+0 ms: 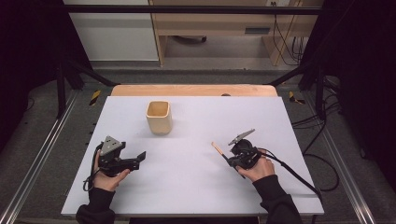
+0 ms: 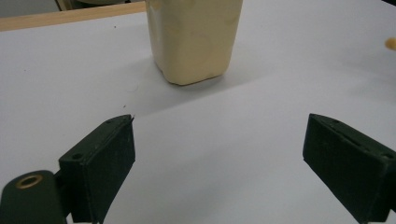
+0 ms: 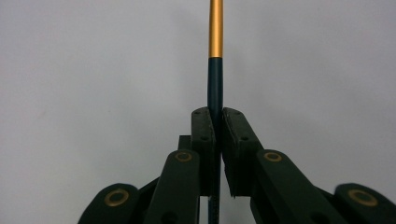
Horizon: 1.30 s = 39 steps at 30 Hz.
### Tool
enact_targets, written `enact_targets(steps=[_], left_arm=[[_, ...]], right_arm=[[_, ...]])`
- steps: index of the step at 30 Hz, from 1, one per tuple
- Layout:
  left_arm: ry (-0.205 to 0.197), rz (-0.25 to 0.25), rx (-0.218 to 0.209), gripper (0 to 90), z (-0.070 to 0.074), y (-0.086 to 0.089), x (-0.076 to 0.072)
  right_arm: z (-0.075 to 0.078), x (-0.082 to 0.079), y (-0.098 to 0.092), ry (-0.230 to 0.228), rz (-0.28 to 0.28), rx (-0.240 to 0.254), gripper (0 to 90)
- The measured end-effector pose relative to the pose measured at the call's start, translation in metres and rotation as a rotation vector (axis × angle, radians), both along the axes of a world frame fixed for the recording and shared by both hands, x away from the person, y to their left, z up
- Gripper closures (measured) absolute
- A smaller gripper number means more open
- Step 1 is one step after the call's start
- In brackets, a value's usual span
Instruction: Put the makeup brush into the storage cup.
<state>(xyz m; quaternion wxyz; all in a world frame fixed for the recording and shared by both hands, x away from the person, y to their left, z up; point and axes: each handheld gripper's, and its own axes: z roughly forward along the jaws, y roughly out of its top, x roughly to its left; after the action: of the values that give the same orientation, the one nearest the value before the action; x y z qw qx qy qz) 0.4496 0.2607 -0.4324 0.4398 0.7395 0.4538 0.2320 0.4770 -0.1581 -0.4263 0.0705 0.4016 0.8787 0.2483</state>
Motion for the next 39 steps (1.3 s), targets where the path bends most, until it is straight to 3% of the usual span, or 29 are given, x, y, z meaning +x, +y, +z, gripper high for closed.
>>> enact_targets(steps=[8,13,25,39], left_arm=[[-0.003,-0.010,-0.014,8.7,0.001,-0.004,-0.001],[-0.004,-0.016,-0.028,8.7,0.002,-0.006,-0.002],[-0.015,-0.034,-0.057,8.7,0.005,-0.017,-0.006],[-0.043,-0.058,-0.113,9.3,0.009,-0.033,-0.013]], right_arm=[[0.010,-0.004,-0.004,-0.090,-0.013,0.092,83.9],[0.014,-0.006,-0.008,-0.176,0.023,0.142,83.8],[0.020,-0.013,-0.010,-0.277,0.033,0.241,83.8],[0.022,-0.020,-0.009,-0.337,0.049,0.311,83.9]])
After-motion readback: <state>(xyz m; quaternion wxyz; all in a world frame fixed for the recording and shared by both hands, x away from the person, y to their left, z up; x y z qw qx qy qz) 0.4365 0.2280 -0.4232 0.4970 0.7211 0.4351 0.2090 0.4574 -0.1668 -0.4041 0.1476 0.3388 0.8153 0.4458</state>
